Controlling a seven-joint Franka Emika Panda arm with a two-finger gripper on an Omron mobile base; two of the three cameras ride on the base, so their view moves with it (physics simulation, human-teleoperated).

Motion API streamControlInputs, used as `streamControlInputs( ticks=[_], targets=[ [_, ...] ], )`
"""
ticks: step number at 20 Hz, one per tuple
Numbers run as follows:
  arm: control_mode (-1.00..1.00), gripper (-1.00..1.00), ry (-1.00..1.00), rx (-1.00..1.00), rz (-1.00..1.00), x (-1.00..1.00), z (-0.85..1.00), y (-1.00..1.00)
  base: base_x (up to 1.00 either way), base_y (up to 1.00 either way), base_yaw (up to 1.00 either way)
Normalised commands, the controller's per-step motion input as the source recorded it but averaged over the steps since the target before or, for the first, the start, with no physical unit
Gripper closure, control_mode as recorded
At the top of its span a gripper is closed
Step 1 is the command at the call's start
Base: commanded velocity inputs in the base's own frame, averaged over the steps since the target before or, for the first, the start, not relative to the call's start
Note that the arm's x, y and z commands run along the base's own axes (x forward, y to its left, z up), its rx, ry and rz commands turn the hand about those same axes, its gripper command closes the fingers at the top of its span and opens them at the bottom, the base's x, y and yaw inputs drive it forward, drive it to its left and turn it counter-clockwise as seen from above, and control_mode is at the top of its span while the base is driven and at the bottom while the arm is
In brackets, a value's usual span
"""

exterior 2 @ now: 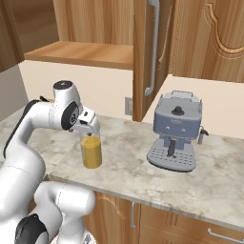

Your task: There is a tray on the dining counter. Grab the cup, mug, and pitcher and place them on the tray. The pitcher may be placed next to the tray if it cannot fit the tray.

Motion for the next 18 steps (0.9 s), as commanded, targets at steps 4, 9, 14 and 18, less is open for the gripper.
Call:
streamControlInputs(
  ticks=[4,9,14,18],
  targets=[
    [-1.0,-1.0,0.0,0.0,0.0,0.15,-0.09,0.0,0.0,0.0,0.0],
    [-1.0,-1.0,0.0,0.0,0.0,0.15,-0.1,0.0,0.0,0.0,0.0],
    [-1.0,-1.0,0.0,0.0,0.0,0.14,-0.15,0.0,0.0,0.0,0.0],
    [-1.0,-1.0,0.0,0.0,0.0,0.0,-0.21,0.0,0.0,0.0,0.0]
  ],
)
